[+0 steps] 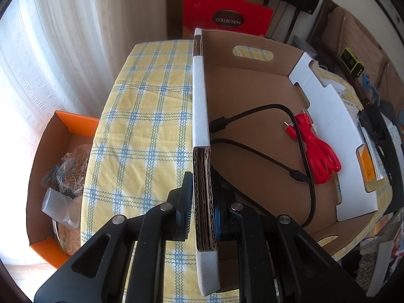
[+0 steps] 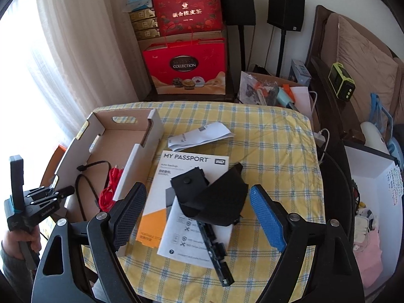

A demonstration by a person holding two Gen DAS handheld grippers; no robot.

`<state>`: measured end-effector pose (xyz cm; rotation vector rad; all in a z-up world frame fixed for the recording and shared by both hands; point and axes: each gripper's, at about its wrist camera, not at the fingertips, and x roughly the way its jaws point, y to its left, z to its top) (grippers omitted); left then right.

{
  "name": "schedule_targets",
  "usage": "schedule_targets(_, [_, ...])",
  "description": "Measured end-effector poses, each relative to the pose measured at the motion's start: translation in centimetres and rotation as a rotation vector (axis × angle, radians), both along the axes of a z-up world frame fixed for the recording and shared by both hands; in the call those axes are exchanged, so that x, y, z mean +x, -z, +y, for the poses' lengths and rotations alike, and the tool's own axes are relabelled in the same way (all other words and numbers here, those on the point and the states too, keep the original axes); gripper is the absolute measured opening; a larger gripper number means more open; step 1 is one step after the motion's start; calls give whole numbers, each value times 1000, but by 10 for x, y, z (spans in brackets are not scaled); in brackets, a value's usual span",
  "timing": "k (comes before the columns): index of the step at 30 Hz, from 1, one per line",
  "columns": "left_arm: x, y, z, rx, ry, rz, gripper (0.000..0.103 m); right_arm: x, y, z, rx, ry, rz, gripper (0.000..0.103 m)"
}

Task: Organize objects
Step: 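Open the right tool and withdraw it toward the drive box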

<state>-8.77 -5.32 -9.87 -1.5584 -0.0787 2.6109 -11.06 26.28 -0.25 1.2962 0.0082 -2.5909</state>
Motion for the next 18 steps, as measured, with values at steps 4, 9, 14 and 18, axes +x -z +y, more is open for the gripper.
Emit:
schedule_targets(4, [0, 0, 0, 1, -1, -1, 12, -5, 3, 23, -41, 27, -14, 85])
schedule_targets(9, [0, 0, 0, 0, -1, -1, 12, -10, 14, 30, -59, 27, -45, 83])
schedule_targets(14, [0, 0, 0, -1, -1, -1, 12, -15, 29, 26, -82, 23, -80, 80])
schedule_targets(18, [1, 0, 0, -1, -1, -2, 12, -16, 35, 22, -83, 15, -96, 76])
